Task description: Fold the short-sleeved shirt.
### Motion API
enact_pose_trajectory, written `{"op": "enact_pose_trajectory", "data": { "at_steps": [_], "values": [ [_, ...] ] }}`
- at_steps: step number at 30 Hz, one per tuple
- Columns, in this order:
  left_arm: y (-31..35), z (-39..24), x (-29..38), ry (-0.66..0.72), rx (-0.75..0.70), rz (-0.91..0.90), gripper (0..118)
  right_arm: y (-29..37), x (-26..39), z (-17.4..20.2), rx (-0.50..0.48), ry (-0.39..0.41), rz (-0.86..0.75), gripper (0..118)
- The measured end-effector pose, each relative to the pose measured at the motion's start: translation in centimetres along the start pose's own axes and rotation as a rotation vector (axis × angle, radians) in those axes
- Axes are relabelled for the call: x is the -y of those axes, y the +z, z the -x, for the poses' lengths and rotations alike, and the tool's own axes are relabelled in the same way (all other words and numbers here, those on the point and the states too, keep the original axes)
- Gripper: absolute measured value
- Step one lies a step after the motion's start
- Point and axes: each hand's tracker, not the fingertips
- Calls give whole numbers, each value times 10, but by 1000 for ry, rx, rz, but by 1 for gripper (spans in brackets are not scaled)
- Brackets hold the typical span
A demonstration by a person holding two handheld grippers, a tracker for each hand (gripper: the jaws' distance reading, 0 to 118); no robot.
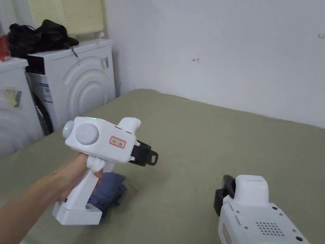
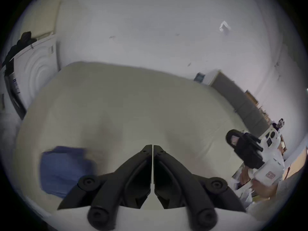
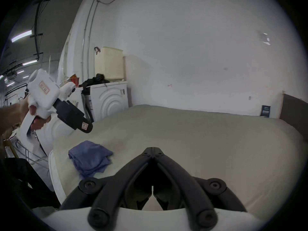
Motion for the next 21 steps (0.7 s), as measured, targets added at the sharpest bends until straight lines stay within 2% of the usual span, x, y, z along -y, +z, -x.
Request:
{"op": "enact_pose_trajectory", "data": {
  "at_steps": [1, 5, 8, 11, 13, 16, 21],
  "values": [
    [-6, -31, 6, -11, 29, -22, 4, 15, -4, -19, 33, -2, -8, 0],
    [-33, -142, 30, -74, -121, -276, 4, 72, -24, -92, 129, 25, -16, 0],
    [-48, -215, 47, -73, -204, -397, 4, 111, -35, -134, 207, 84, -13, 0],
    [-59, -258, 59, -94, -230, -451, 4, 143, -40, -165, 266, 92, -22, 0],
    [-60, -283, 61, -128, -265, -446, 4, 159, -41, -178, 311, 94, -38, 0],
    [-56, -304, 65, -205, -314, -468, 4, 178, -42, -191, 353, 46, -72, 0],
    [-41, -311, 63, -234, -342, -502, 4, 187, -44, -196, 366, 27, -92, 0]
  ]
}}
